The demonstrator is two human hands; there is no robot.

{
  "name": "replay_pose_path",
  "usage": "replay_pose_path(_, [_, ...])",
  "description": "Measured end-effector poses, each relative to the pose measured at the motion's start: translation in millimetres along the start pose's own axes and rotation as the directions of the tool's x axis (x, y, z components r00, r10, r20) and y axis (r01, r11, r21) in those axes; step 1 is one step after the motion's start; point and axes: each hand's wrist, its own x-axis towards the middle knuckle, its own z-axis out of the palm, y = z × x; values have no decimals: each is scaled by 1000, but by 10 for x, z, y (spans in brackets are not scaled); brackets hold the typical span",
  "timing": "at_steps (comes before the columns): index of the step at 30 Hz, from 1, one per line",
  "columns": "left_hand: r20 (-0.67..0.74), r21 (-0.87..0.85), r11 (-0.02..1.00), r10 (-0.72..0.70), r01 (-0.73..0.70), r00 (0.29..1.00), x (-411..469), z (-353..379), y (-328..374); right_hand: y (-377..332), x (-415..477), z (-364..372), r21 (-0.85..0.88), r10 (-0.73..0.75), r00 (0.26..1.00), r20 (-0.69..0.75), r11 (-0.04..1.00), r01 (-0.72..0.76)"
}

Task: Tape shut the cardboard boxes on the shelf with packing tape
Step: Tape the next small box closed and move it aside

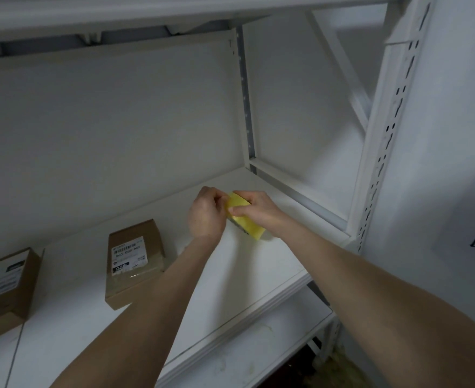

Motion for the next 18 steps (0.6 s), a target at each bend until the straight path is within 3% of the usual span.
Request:
replay_pose_path(6, [-11,98,993,62,-61,998,-39,-32,55,-26,37,33,1,67,997,-23,998,-67])
replay_pose_path(9, [29,117,977,176,-179,984,-75,-8,56,57,116,-33,-211,69,990,-124,973,-94])
replay_pose_path(11, [99,-31,999,41,-39,994,-34,6,30,103,94,-107,-340,66,995,-81,936,-90])
replay_pose_path(14, [260,-210,947,-186,244,947,36,25,12,171,48,-153,-377,57,996,-75,923,-82])
replay_pose_path(18, [314,-228,918,-246,325,917,33,54,-15,183,8,-88,-465,25,996,-83,883,-61])
